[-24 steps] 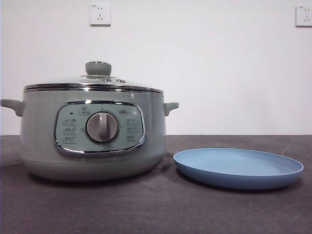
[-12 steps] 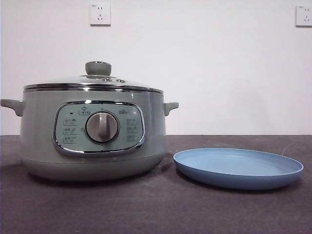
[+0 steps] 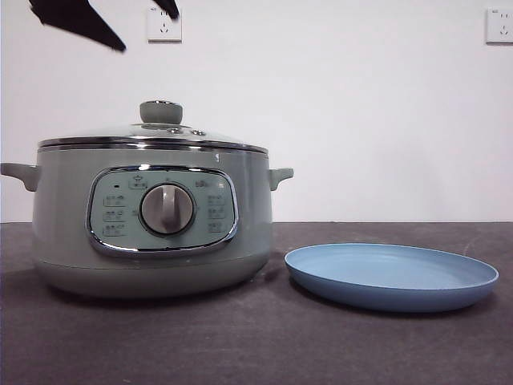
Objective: Take the potato out from the steamer,put the potato on the plate,close the lid
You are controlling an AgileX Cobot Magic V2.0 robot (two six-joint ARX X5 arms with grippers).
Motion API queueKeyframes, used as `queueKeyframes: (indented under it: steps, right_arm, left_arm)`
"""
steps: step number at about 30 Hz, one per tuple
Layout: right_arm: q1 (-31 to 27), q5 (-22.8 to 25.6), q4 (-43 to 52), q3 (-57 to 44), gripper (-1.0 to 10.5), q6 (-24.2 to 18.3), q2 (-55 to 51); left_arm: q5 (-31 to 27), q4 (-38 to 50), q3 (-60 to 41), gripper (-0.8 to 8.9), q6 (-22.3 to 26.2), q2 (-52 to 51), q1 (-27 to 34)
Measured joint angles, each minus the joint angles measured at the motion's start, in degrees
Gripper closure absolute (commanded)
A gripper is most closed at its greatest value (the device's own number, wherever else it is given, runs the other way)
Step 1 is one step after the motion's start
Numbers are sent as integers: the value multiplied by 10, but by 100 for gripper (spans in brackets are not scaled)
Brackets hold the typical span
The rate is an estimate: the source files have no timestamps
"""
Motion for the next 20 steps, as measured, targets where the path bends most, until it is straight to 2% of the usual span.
queueKeyframes:
  steps: [14,15,17,20]
  right_arm:
    - [12,14,-30,0,411,-2,0]
    - [12,14,-32,0,411,-2,0]
    - [12,15,-37,0,411,-2,0]
    - [12,15,-42,0,412,-2,0]
  left_arm:
    - [-47,-32,0,317,7,97,-32]
    - [-47,-37,0,341,9,102,-32]
    - [-49,-40,0,458,16,108,-32]
    - [-51,-45,2,750,19,109,-32]
